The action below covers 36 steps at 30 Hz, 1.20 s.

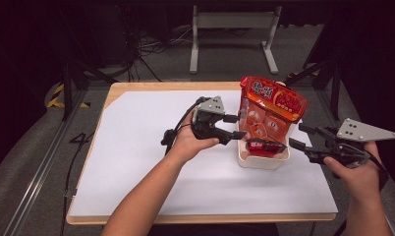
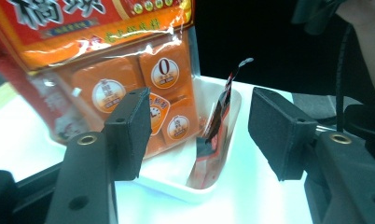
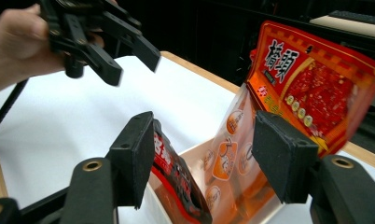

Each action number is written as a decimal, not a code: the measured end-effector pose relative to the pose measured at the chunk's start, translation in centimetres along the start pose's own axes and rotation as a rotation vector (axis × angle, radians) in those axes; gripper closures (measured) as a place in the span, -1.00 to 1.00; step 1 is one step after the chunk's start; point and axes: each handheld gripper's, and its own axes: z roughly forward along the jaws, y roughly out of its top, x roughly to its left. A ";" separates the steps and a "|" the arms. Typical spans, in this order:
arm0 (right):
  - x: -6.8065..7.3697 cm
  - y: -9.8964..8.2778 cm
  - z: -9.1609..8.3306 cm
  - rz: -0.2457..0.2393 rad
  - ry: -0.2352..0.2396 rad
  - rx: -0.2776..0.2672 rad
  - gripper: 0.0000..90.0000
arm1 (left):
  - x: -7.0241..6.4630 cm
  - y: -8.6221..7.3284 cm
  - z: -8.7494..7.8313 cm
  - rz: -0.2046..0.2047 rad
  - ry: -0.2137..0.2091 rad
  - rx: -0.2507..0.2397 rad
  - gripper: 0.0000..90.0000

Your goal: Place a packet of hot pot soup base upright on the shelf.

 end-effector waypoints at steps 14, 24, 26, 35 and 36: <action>-0.6 0.4 2.9 0.006 0.017 0.019 -0.20 | -1.5 -1.4 -7.8 -0.047 0.147 -0.036 -0.17; -1.1 -0.3 3.0 0.028 -0.007 0.037 -0.28 | -2.1 -3.6 -11.5 -0.053 0.239 -0.019 -0.28; -1.2 -0.5 3.0 0.031 -0.013 0.045 -0.30 | -2.3 -4.5 -12.5 -0.063 0.266 -0.024 -0.29; -1.2 -2.2 3.3 0.040 -0.041 0.068 -0.31 | -3.2 -9.4 -15.4 -0.120 0.369 -0.057 -0.32; -1.1 -2.4 3.4 0.045 -0.040 0.075 -0.31 | -3.4 -9.9 -15.6 -0.121 0.381 -0.057 -0.33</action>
